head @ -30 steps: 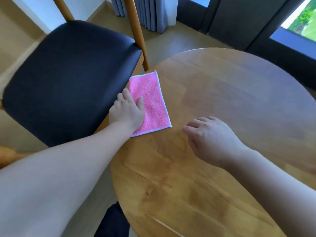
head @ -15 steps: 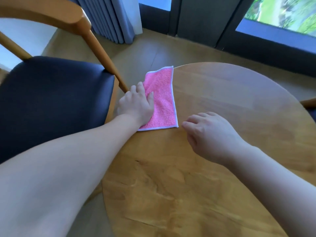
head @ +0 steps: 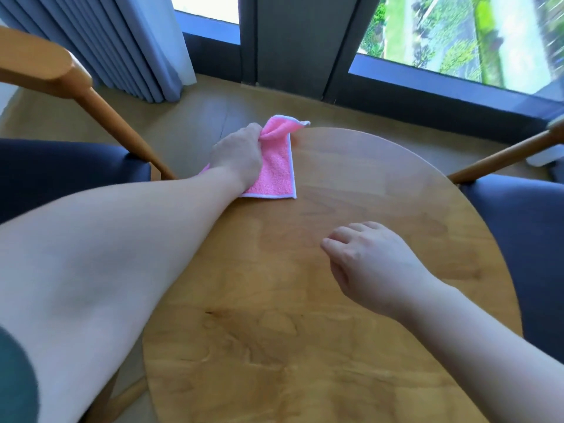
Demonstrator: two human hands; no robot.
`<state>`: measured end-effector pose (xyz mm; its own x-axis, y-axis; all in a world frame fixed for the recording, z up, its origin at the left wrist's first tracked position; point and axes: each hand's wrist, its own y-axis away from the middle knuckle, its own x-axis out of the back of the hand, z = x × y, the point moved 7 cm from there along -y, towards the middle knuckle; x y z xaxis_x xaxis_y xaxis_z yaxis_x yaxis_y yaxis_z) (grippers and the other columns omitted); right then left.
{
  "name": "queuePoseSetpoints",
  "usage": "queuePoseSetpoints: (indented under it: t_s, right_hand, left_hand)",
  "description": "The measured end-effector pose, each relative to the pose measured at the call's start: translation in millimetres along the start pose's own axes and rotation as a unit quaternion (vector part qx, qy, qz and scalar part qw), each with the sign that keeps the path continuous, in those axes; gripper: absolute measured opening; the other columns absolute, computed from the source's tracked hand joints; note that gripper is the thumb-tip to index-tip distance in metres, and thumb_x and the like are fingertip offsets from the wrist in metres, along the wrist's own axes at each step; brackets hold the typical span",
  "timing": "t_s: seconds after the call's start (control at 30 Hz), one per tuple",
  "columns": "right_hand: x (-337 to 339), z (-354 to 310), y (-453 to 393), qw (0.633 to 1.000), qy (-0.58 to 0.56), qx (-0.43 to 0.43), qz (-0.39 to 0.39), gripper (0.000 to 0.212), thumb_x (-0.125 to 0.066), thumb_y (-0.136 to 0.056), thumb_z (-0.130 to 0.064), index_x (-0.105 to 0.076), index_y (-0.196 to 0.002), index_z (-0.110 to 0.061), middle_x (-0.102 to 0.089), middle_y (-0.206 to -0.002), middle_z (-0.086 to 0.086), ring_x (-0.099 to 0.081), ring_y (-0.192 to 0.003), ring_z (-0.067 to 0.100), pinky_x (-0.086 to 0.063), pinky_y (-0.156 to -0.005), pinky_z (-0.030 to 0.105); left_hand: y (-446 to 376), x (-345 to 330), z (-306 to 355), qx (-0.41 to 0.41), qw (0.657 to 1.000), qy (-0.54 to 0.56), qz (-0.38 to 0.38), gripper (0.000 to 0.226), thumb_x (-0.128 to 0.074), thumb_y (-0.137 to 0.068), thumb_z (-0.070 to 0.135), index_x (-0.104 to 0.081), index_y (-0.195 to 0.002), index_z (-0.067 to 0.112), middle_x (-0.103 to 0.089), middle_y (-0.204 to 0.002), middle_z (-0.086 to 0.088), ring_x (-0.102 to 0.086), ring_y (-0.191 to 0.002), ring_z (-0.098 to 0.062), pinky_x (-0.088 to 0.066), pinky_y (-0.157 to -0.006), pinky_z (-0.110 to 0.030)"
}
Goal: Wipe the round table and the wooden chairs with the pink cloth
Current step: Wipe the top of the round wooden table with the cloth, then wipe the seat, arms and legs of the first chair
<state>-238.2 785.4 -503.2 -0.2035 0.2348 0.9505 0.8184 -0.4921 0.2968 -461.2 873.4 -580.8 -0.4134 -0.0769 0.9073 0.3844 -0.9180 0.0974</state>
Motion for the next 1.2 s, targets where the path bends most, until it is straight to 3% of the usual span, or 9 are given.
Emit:
queuePoseSetpoints:
  t_s: [0.17,0.37,0.5,0.63,0.8,0.9,0.97,1.03,1.2]
  right_hand:
    - [22.6,-1.1,7.8,1.000,0.006,-0.021,0.023,0.013,-0.051,-0.081,-0.012,-0.063,-0.080,-0.014,-0.064,-0.081,0.002,-0.060,-0.075,0.028,-0.050,-0.070,0.037]
    - [107.8,-13.3,21.0,0.995,0.017,-0.021,0.095,0.006,-0.061,-0.076,-0.011,-0.061,-0.071,-0.015,-0.061,-0.069,0.000,-0.059,-0.063,0.026,-0.048,-0.059,0.031]
    - [180.8,-21.2,30.4,0.992,0.052,-0.006,0.111,0.015,-0.048,-0.087,-0.017,-0.063,-0.086,-0.018,-0.063,-0.084,-0.003,-0.060,-0.079,0.023,-0.048,-0.070,0.033]
    - [275.4,-28.7,59.2,0.974,0.025,0.002,0.225,0.004,-0.060,-0.081,-0.012,-0.062,-0.079,-0.014,-0.063,-0.077,0.000,-0.061,-0.067,0.025,-0.049,-0.060,0.033]
    - [366.1,-43.8,121.5,0.953,-0.049,0.021,0.297,0.024,-0.066,-0.083,-0.021,-0.067,-0.107,-0.019,-0.067,-0.105,-0.005,-0.065,-0.078,0.019,-0.047,-0.063,0.026]
    - [388.1,-68.1,153.2,0.958,-0.024,0.078,0.276,0.053,-0.052,-0.093,-0.040,-0.040,-0.143,-0.026,-0.053,-0.133,-0.011,-0.063,-0.092,0.016,-0.043,-0.074,0.025]
    - [396.3,-86.4,170.0,0.958,-0.016,0.121,0.258,0.065,-0.044,-0.095,-0.047,-0.017,-0.152,-0.029,-0.042,-0.143,-0.015,-0.060,-0.097,0.015,-0.040,-0.080,0.024]
    - [404.9,-103.7,183.9,0.954,-0.018,0.161,0.253,0.069,-0.042,-0.095,-0.049,-0.007,-0.152,-0.030,-0.038,-0.146,-0.015,-0.059,-0.098,0.015,-0.041,-0.082,0.024]
    - [429.8,-143.5,210.0,0.932,-0.067,0.219,0.281,0.074,-0.046,-0.095,-0.046,0.000,-0.152,-0.033,-0.053,-0.134,-0.007,-0.056,-0.087,0.016,-0.042,-0.069,0.027]
  left_hand:
    - [11.6,35.3,30.3,-0.040,0.995,0.087,0.021,0.021,-0.034,-0.094,0.027,-0.053,-0.105,0.028,-0.055,-0.088,0.004,-0.047,-0.079,-0.023,-0.034,-0.068,-0.032]
    - [48.4,125.5,61.9,-0.071,0.983,0.171,-0.001,0.015,-0.044,-0.089,0.023,-0.056,-0.095,0.028,-0.062,-0.086,0.002,-0.052,-0.078,-0.021,-0.032,-0.061,-0.028]
    - [76.9,204.2,91.4,-0.089,0.975,0.203,-0.001,0.015,-0.048,-0.089,0.020,-0.060,-0.097,0.024,-0.063,-0.087,0.004,-0.057,-0.082,-0.019,-0.043,-0.067,-0.030]
    - [118.8,279.7,123.7,-0.094,0.971,0.221,-0.010,0.017,-0.051,-0.091,0.020,-0.061,-0.101,0.028,-0.065,-0.094,0.008,-0.059,-0.090,-0.012,-0.051,-0.082,-0.042]
    - [208.5,357.1,161.2,-0.097,0.968,0.232,0.005,0.021,-0.053,-0.094,0.029,-0.054,-0.113,0.039,-0.063,-0.100,0.015,-0.059,-0.093,-0.004,-0.054,-0.083,-0.039]
    - [260.8,388.0,184.6,-0.095,0.967,0.235,-0.001,0.042,-0.055,-0.095,0.031,-0.040,-0.130,0.046,-0.062,-0.112,0.014,-0.060,-0.103,-0.006,-0.054,-0.089,-0.039]
    - [291.2,407.8,199.4,-0.096,0.966,0.241,0.007,0.058,-0.056,-0.093,0.032,-0.025,-0.137,0.055,-0.060,-0.121,0.011,-0.059,-0.109,-0.008,-0.053,-0.092,-0.038]
    - [317.2,424.8,209.7,-0.091,0.969,0.227,0.028,0.068,-0.057,-0.092,0.034,-0.015,-0.137,0.063,-0.056,-0.127,0.010,-0.057,-0.112,-0.008,-0.052,-0.094,-0.035]
    - [374.9,468.7,218.8,-0.065,0.960,0.254,0.104,0.053,-0.064,-0.085,0.035,-0.034,-0.116,0.065,-0.061,-0.109,0.021,-0.060,-0.096,0.006,-0.055,-0.080,-0.021]
